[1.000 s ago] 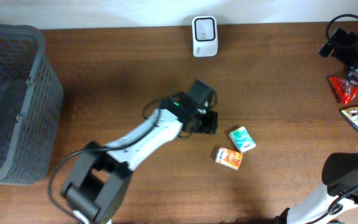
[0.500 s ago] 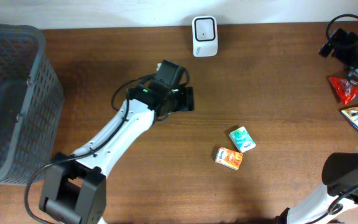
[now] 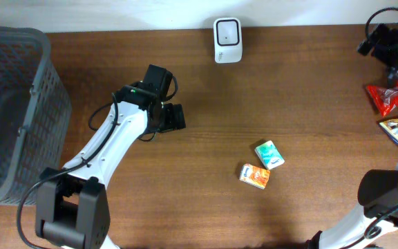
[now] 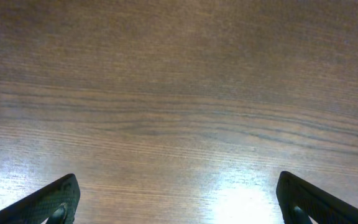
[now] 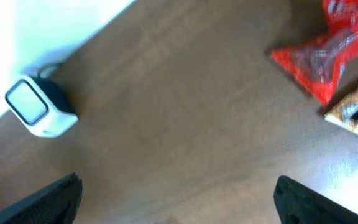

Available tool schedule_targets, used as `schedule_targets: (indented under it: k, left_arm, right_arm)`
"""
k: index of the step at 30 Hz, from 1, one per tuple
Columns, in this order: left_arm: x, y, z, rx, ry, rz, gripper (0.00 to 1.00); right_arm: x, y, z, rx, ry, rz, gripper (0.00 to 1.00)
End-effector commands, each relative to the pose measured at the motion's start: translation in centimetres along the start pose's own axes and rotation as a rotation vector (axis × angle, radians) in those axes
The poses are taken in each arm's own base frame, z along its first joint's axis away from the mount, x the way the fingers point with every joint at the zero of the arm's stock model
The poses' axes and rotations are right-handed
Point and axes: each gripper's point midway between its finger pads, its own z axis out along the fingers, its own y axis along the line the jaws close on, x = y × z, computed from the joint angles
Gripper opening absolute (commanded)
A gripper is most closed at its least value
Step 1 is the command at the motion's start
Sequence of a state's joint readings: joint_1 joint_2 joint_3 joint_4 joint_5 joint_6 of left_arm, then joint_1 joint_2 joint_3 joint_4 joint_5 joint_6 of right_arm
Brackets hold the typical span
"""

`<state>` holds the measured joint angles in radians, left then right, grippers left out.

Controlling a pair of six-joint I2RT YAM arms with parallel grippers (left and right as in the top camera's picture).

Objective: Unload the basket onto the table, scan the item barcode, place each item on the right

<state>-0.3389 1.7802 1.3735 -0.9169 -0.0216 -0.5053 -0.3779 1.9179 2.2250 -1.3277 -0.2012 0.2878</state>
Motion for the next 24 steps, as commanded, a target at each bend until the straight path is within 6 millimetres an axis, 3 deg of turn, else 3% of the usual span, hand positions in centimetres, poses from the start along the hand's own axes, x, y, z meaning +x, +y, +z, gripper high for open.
schedule_targets:
  k: [1,4,5,7,10,11,13,17,18,21,22,23,24]
  left_arm:
    - [-0.7,0.4,-0.6,-0.012,-0.032,0.003,0.99]
    - [-0.7,0.4,-0.6,-0.012,-0.032,0.002,0.99]
    - [-0.7,0.4,-0.6,-0.011,-0.034,0.002,0.99]
    - [-1.0,0.2,-0.6,-0.003,-0.046,0.002,0.99]
    - [-1.3,0.1,-0.6,0.001,-0.056,0.001,0.99]
    - [-1.3,0.1,-0.6,0.001,-0.055,0.001,0.99]
    - [-1.3,0.1,-0.6,0.001,-0.055,0.001,0.99]
    - [-1.3,0.1,-0.6,0.001,-0.056,0.001,0.99]
    - [-1.3,0.1,-0.6,0.001,-0.055,0.001,0.99]
    - [-1.3,0.1,-0.6,0.001,-0.055,0.001,0.99]
    - [-1.3,0.1,-0.6,0.001,-0.055,0.001,0.99]
    - [-1.3,0.1,-0.6,0.001,-0.055,0.001,0.99]
    - [-1.3,0.1,-0.6,0.001,-0.056,0.001,0.99]
  right_arm:
    - [-1.3,0.6,0.1,-0.019,-0.053,-0.017,0.99]
    - [-1.7,1.1,0.1,-0.045,-0.067,0.007,0.99]
    - [-0.5,2.5,0.0,-0.129,-0.011,0.013,0.99]
    - [3.5,4.6,0.5,-0.208,0.147,-0.091,0.99]
    - [11.6,7.7,2.0,-0.208,0.405,-0.308,0.99]
    - [14.7,7.7,2.8,-0.138,0.495,-0.401,0.99]
    - [18.3,6.7,4.1,0.0,0.592,-0.5,0.99]
    - [27.2,6.3,6.1,0.078,0.825,-0.642,0.97]
    - [29.0,5.4,6.9,0.14,0.855,-0.653,0.9]
    - [32.0,4.3,8.7,0.183,0.888,-0.68,0.79]
    - [32.9,4.1,9.1,0.185,0.896,-0.694,0.57]
    - [33.8,4.2,10.0,0.184,0.883,-0.699,0.48]
    - [34.1,4.6,10.4,0.184,0.864,-0.689,0.45]
